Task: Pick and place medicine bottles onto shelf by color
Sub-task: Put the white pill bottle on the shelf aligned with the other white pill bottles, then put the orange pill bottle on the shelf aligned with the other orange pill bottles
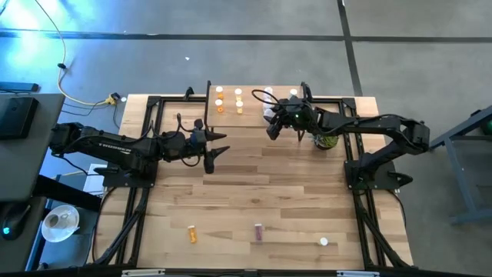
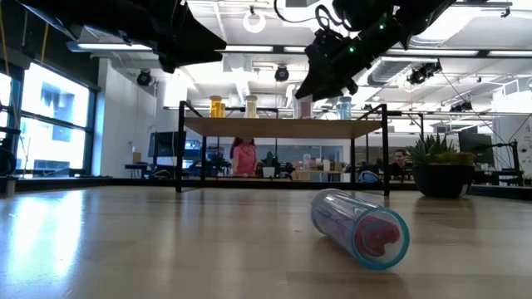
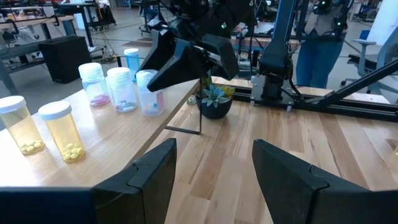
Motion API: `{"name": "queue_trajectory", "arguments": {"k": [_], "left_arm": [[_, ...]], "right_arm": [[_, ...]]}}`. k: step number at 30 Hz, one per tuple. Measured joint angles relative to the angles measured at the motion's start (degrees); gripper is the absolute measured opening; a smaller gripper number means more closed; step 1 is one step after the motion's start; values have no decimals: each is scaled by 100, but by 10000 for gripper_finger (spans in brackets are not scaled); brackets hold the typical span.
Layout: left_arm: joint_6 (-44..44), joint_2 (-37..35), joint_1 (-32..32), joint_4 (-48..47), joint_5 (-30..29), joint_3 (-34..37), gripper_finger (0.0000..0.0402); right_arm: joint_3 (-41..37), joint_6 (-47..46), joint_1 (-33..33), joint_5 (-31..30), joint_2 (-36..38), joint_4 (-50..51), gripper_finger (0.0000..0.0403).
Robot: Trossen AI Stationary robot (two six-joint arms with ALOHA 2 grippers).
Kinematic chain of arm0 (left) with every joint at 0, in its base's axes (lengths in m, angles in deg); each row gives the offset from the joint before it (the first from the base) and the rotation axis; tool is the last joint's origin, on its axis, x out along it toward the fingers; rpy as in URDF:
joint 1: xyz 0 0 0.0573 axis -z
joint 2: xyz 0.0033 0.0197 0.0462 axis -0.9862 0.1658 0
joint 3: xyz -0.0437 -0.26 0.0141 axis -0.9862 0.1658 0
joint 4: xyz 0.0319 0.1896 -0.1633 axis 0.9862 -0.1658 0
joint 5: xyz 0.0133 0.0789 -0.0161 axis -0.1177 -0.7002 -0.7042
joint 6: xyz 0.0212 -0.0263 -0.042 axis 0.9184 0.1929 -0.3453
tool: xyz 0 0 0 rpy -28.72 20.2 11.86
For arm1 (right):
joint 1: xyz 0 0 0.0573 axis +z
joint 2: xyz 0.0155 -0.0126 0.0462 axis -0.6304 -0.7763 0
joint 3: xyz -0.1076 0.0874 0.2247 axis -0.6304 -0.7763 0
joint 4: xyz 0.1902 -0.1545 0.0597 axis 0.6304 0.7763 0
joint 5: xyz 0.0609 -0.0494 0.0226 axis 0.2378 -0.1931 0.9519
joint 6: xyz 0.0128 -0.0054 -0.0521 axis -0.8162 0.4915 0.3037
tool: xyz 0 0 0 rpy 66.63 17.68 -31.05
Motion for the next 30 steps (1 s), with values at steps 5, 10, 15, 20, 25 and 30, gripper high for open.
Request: {"name": "queue_trajectory", "arguments": {"k": [5,10,15,20,25,30], "left_arm": [[1,0,-1,-36,0,0,202],[1,0,0,-43,0,0,202],[-162,0,-1,-51,20,0,202],[-451,-2,22,-57,85,0,202],[-731,-4,151,-79,121,0,202],[-995,-71,377,-131,556,0,202]], "right_arm": [[2,11,0,-2,36,-61,190],[4,11,4,4,276,-81,190],[9,13,83,30,658,26,190],[11,6,447,323,1030,351,190],[11,-201,1019,416,1273,859,190],[11,-463,1563,416,1305,1356,190]]}}
